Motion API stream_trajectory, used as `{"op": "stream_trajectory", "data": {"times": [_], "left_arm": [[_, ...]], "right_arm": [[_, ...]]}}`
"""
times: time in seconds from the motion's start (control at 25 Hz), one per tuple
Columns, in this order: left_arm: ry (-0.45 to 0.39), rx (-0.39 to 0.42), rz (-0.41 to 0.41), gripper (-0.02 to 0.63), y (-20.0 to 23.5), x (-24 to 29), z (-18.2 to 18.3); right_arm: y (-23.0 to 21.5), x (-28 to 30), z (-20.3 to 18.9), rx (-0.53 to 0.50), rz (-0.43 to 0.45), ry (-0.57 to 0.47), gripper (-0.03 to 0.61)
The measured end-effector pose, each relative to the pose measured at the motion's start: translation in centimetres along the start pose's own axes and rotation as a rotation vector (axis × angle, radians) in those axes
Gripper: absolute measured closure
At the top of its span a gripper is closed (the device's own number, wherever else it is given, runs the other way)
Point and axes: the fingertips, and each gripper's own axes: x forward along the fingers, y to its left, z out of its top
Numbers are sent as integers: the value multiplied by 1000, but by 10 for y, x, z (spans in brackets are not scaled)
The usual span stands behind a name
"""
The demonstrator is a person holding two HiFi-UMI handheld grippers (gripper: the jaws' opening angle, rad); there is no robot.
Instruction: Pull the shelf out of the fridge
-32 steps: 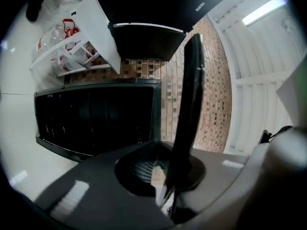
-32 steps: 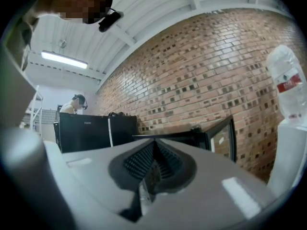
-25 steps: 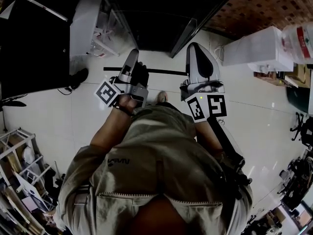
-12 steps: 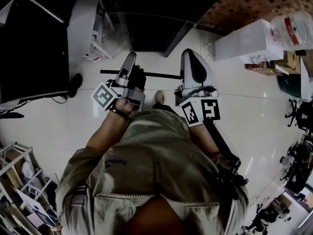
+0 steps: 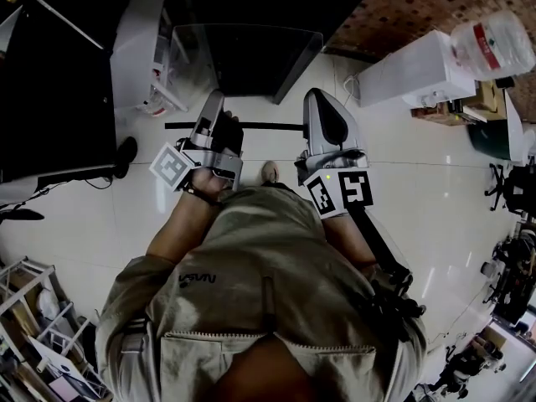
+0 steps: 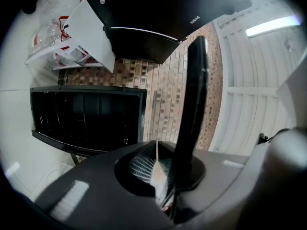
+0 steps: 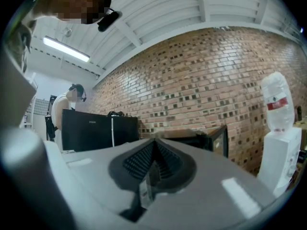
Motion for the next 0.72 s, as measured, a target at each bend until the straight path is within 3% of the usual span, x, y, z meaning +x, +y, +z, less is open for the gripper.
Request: {"op": "stream_trajectory", "data": {"times": [0.72], "left_arm": [[-12,-13,-7,586,-1,0,-1]], "right_arm": [[3,10,-6,5,33,16,578]]}}
